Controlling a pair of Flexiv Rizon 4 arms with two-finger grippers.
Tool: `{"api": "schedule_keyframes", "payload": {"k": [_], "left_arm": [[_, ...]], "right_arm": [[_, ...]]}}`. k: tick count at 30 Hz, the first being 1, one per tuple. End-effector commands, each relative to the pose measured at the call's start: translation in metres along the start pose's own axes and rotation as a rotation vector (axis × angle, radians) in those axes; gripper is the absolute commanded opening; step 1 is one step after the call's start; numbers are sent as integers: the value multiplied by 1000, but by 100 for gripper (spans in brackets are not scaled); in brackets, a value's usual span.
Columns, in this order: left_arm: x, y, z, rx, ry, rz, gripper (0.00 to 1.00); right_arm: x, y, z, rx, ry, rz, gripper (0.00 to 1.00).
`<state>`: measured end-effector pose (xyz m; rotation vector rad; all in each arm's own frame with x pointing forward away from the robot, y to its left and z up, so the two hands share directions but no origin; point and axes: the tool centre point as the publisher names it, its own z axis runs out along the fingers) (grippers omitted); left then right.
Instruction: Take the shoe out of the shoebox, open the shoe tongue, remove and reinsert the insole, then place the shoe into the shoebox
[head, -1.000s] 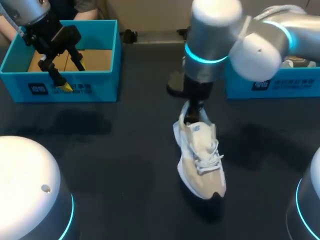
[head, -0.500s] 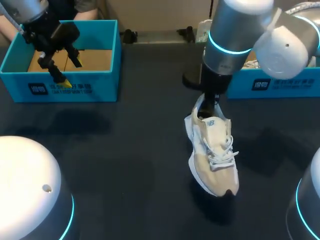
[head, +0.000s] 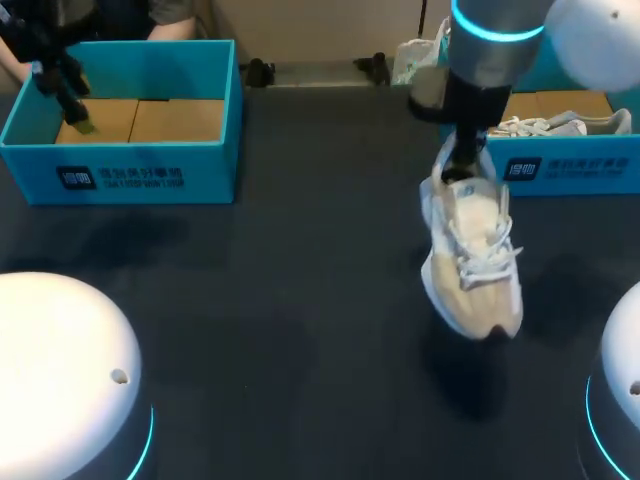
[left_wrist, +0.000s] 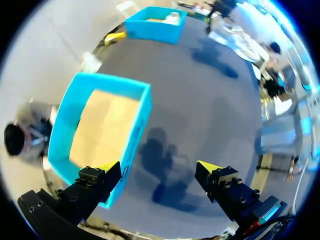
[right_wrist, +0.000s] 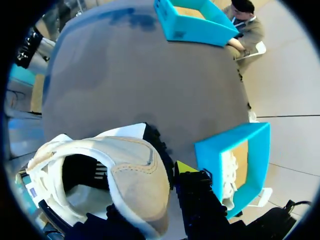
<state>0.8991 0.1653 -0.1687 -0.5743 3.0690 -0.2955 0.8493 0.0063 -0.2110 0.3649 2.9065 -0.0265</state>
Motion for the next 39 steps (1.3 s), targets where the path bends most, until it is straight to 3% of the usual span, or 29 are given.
{"api": "schedule_keyframes", "payload": {"k": [1, 14, 20, 26, 39], "left_arm": [[-2, 7, -7, -49, -124, -290, 100], [-4, 8, -6, -63, -91, -340, 100], [-19, 30, -8, -62, -22, -536, 100], [-38, 48, -9, -103, 5, -683, 100], [-57, 89, -3, -150, -89, -895, 100]], "right_arm": [[-28, -19, -26, 12, 29, 38, 0], [-29, -22, -25, 2, 38, 49, 0], [-61, -59, -52, 30, -25, 149, 0], [-98, -85, -62, 39, -36, 176, 0], [-164, -103, -67, 47, -48, 164, 0]]}}
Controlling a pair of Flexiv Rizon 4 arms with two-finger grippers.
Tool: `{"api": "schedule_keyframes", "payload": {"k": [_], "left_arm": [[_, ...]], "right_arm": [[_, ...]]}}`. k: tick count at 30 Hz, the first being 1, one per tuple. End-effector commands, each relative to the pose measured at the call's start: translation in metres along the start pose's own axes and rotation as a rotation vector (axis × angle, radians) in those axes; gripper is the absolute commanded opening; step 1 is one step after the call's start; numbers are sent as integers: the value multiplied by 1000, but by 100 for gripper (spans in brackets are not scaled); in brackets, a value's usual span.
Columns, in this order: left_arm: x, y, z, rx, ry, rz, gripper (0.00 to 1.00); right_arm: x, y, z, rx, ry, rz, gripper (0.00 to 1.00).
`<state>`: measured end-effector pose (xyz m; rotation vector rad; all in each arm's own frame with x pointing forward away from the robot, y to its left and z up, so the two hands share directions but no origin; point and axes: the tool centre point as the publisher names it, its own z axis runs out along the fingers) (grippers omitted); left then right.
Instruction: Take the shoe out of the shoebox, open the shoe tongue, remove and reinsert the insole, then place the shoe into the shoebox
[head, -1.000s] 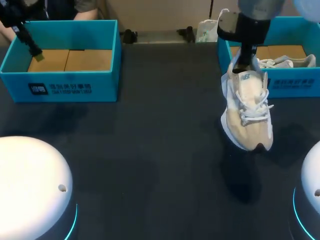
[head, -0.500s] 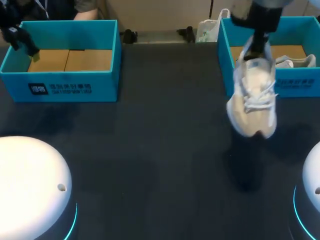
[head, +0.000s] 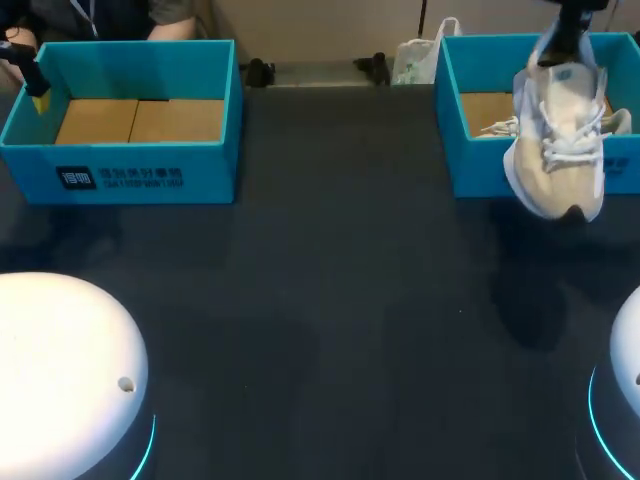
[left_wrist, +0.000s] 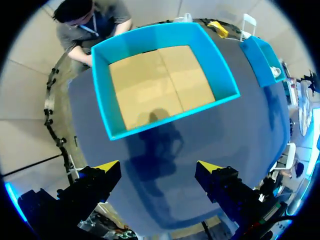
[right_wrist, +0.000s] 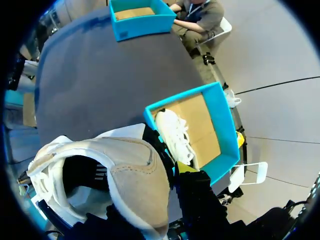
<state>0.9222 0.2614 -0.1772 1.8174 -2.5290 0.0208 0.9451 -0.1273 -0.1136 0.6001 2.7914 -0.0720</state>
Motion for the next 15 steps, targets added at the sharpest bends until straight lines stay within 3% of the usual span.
{"api": "schedule_keyframes", "payload": {"k": [1, 6, 15], "left_arm": [[-9, 2, 8, 4, -8, -31, 100], [-17, 0, 10, -2, -29, -50, 100], [-17, 0, 10, -2, -29, -50, 100]], "right_arm": [[-25, 5, 5, 13, 32, 3, 0], [-48, 3, 8, 27, 38, 7, 0], [-48, 3, 8, 27, 38, 7, 0]]}}
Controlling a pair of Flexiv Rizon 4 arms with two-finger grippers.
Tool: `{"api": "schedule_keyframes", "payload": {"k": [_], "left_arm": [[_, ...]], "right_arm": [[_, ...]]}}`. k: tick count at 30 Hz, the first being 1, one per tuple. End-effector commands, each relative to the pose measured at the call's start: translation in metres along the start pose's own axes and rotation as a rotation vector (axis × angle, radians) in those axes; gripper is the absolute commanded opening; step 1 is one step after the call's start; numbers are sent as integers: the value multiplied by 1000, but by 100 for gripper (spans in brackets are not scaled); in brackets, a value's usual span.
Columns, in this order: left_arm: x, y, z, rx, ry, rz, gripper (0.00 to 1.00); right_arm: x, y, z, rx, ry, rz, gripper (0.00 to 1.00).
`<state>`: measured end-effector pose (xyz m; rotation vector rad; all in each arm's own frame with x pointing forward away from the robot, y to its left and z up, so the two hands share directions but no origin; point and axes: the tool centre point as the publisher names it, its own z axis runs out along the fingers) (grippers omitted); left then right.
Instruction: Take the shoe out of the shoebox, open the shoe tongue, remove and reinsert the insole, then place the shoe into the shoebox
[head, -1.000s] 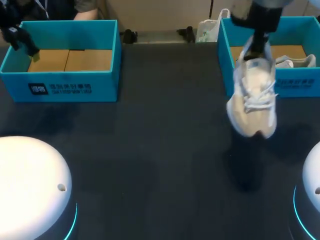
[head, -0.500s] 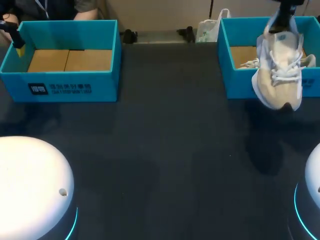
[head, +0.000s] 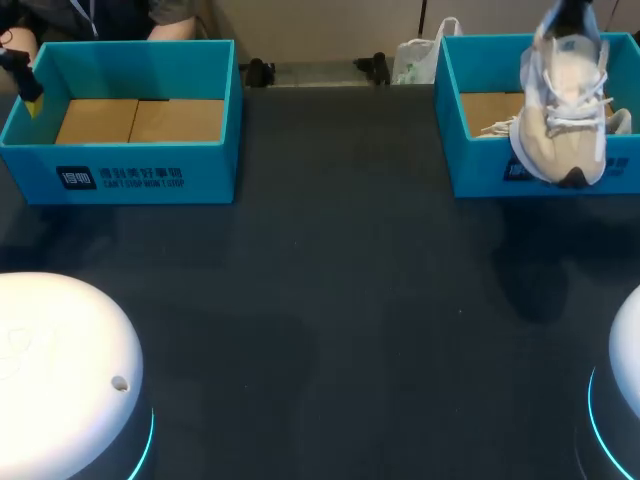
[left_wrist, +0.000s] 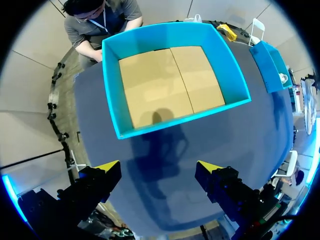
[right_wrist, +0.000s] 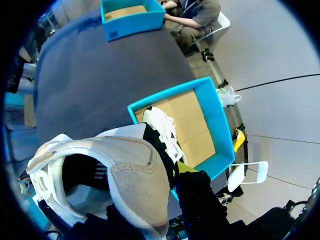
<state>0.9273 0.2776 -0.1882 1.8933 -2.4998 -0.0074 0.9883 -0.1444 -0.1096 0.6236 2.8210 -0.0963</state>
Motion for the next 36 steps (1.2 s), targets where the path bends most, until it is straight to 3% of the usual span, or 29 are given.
{"api": "schedule_keyframes", "payload": {"k": [1, 3, 11, 19, 22, 34, 36], "left_arm": [[0, 0, 0, -1, -1, 0, 100], [0, 0, 0, -1, -1, 0, 100], [0, 0, 0, -1, -1, 0, 100], [0, 0, 0, -1, -1, 0, 100], [0, 0, 0, -1, -1, 0, 100], [0, 0, 0, -1, -1, 0, 100], [0, 0, 0, -1, -1, 0, 100]], "right_arm": [[-2, 1, -2, 3, 7, -1, 0], [-2, 1, -2, 3, 7, -1, 0], [-94, -13, -6, 17, -45, 60, 0], [-159, -12, 10, -15, -28, 75, 0], [-170, -9, 16, -7, -49, 91, 0], [-170, -9, 16, -7, -49, 91, 0], [-186, -10, 23, -58, -38, 71, 0]]}}
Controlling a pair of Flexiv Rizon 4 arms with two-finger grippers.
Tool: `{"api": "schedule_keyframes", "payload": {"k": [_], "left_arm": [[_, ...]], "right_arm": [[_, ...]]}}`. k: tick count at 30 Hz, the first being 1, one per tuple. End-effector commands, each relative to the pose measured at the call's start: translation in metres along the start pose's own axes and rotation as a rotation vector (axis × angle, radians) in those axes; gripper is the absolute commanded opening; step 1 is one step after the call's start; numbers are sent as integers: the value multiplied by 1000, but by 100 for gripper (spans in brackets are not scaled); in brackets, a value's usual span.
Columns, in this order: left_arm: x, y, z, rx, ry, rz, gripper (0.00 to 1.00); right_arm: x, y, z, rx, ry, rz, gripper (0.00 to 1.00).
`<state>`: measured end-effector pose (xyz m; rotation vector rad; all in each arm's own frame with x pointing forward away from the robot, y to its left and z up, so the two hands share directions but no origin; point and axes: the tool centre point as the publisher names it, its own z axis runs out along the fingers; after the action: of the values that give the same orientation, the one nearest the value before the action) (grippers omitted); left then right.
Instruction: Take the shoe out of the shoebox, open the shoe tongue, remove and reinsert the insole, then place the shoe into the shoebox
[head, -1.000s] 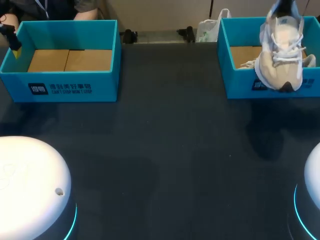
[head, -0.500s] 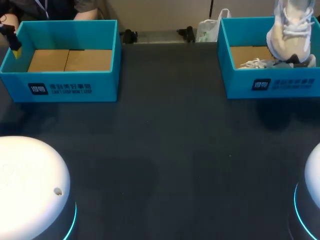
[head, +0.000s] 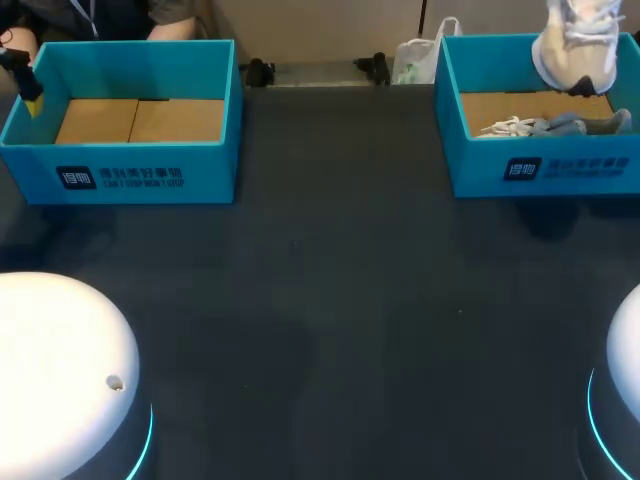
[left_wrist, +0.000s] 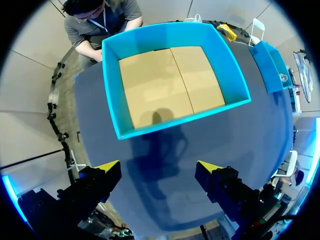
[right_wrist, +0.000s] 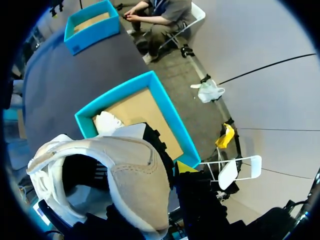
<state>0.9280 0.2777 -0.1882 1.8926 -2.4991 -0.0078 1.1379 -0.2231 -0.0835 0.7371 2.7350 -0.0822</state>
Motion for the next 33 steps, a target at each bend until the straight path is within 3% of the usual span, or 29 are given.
{"api": "schedule_keyframes", "payload": {"k": [1, 4, 10, 14, 20, 21, 22, 33], "left_arm": [[0, 1, 0, 0, -2, 0, 100], [0, 1, 0, 0, -2, 0, 100], [0, 1, 0, 0, -2, 0, 100], [0, 1, 0, 0, -2, 0, 100], [0, 1, 0, 0, -2, 0, 100], [0, 1, 0, 0, -2, 0, 100], [0, 1, 0, 0, -2, 0, 100], [0, 1, 0, 0, -2, 0, 100]], "right_arm": [[-21, 0, 9, -52, 5, -43, 0], [-35, 1, 18, -66, 8, -38, 0], [-35, -1, 37, -55, 37, 1, 0], [-39, -7, 52, 28, 76, 207, 0], [-41, -21, 52, 56, 43, 470, 0], [-41, -28, 53, 140, 15, 640, 0], [-41, -36, 56, 165, 30, 739, 0], [-41, -36, 56, 165, 30, 739, 0]]}}
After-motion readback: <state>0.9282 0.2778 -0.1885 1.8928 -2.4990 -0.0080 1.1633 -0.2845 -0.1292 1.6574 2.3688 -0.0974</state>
